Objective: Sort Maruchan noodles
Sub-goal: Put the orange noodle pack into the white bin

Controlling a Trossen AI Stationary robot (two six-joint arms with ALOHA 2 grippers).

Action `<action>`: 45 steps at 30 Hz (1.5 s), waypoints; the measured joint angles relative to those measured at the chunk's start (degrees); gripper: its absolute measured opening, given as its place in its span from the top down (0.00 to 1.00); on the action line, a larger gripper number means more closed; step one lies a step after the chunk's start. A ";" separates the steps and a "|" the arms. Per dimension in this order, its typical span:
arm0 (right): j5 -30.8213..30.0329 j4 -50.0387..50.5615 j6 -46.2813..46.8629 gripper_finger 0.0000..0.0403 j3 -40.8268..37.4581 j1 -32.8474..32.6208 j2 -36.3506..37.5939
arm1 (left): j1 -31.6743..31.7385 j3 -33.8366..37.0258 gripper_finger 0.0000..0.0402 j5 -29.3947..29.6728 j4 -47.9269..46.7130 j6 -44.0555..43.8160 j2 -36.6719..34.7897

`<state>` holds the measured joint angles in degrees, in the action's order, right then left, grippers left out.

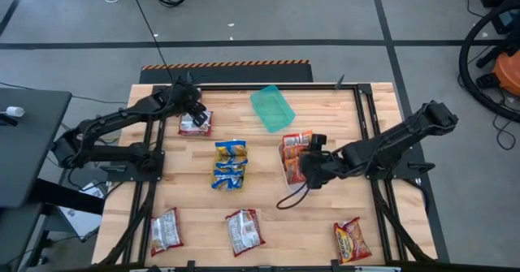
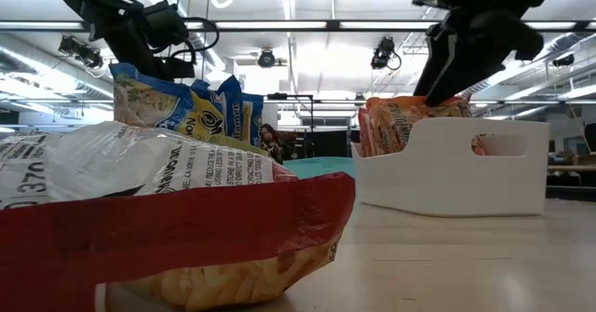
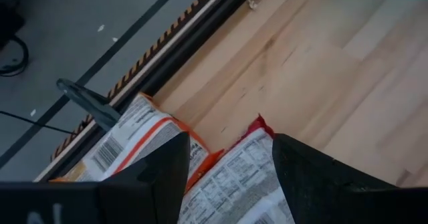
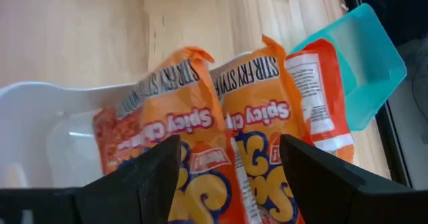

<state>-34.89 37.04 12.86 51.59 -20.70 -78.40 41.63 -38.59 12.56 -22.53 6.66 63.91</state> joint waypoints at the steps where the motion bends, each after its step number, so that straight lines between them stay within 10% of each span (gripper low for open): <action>1: 0.02 0.00 0.01 0.35 0.00 -0.31 0.52 | 0.00 0.00 0.46 -0.21 0.49 0.00 0.27; 14: -2.85 -4.41 -1.44 0.35 0.00 -4.38 8.93 | 7.08 -0.72 0.50 0.31 11.06 1.53 14.25; 34: -2.97 -5.29 -0.64 0.35 0.00 -3.18 10.15 | 6.84 -19.26 0.42 16.51 -5.01 -9.34 39.53; 45: -2.81 -5.25 -0.92 0.35 0.00 -3.18 10.15 | 6.31 -19.23 0.64 19.03 -9.96 -13.56 39.52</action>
<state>-37.70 31.79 11.94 51.59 -23.88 -68.25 47.94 -57.82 31.59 -32.49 -6.90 103.44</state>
